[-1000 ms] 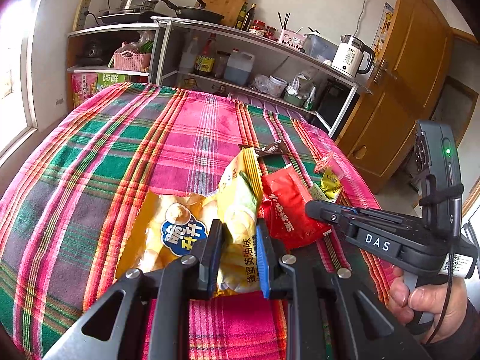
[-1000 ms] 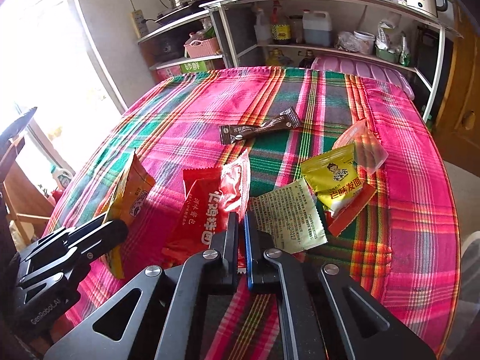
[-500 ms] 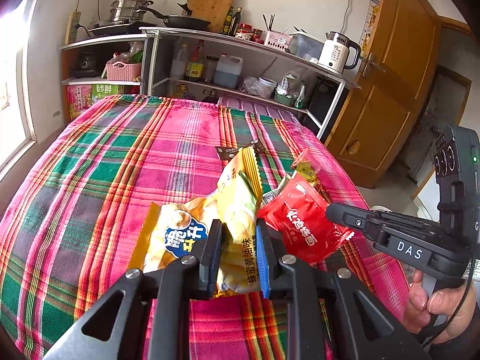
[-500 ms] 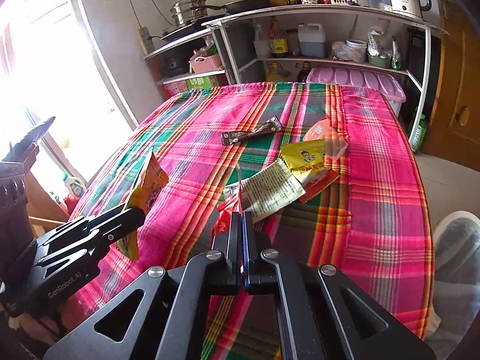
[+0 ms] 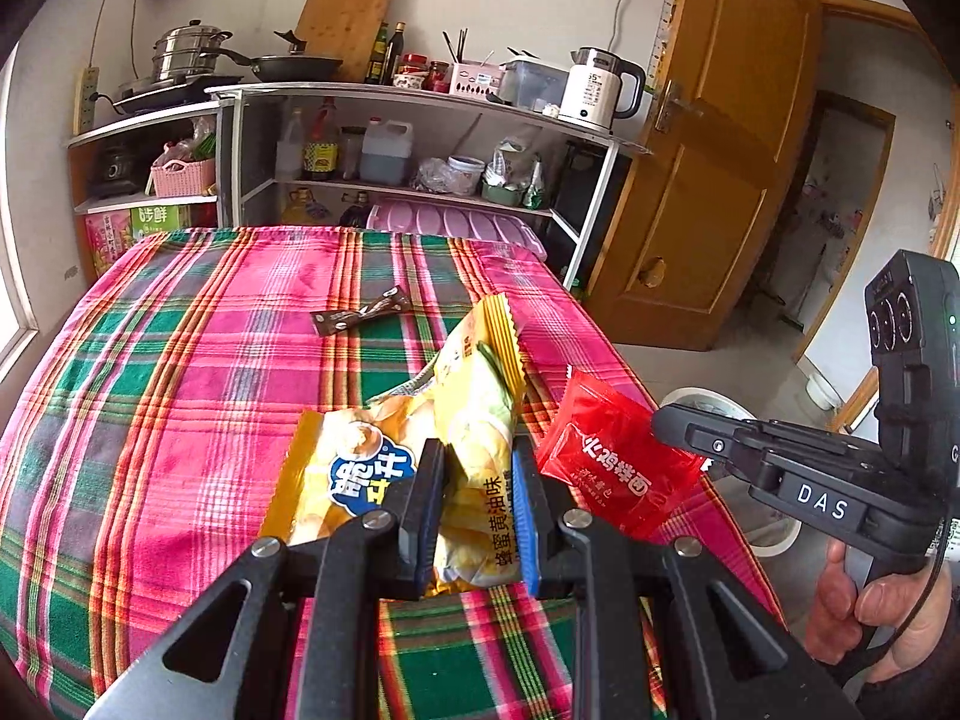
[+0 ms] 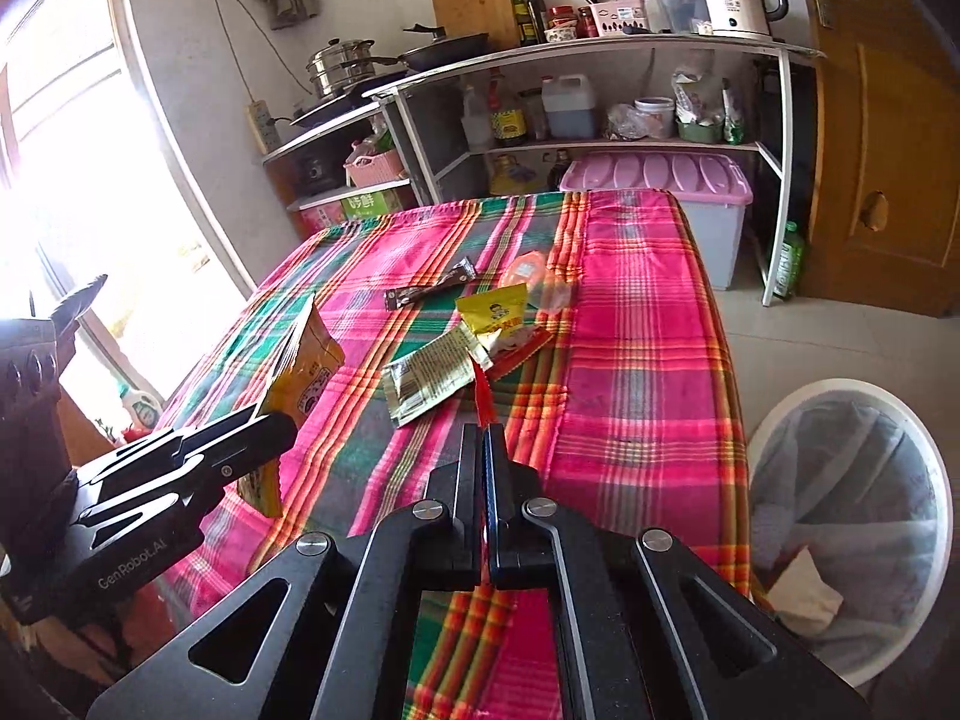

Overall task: Collect trash
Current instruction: 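Carry the chip bag and red wrapper over the bin and open both tools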

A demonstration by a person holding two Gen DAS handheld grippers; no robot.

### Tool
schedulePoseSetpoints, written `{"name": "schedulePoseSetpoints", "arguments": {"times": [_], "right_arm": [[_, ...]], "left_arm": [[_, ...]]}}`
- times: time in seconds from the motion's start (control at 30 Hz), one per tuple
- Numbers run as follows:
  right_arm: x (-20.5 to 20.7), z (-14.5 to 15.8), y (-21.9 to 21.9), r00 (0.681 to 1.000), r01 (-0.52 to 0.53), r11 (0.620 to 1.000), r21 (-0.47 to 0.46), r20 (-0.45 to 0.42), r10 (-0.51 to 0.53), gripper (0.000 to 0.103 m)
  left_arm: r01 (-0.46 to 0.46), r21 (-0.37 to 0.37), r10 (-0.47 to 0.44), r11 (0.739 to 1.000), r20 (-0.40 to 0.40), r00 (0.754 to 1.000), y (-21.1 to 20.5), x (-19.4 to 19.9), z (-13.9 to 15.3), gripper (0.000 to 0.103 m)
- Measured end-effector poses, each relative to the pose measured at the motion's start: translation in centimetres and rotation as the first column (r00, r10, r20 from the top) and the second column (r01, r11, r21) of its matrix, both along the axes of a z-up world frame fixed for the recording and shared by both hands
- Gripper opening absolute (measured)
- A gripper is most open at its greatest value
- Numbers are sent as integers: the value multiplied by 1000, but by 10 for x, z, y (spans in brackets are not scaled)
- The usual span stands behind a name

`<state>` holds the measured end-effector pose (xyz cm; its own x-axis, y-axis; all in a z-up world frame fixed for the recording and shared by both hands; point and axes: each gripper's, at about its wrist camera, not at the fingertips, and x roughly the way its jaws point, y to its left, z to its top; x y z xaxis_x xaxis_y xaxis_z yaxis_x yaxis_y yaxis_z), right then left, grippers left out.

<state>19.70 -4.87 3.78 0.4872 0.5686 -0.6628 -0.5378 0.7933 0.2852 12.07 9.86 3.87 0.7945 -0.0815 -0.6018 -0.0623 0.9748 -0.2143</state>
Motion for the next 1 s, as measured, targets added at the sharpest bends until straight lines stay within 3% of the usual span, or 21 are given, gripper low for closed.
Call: {"name": "schedulePoseSetpoints", "arguments": {"times": [0.57, 1.0], "right_arm": [[3, 8, -85, 989, 148, 988, 51, 16, -149, 0], [13, -1, -175, 947, 321, 945, 62, -3, -321, 0]], "left_arm": [[166, 17, -166, 986, 16, 986, -81, 35, 14, 22], [322, 8, -322, 947, 24, 947, -163, 70, 12, 22]]}}
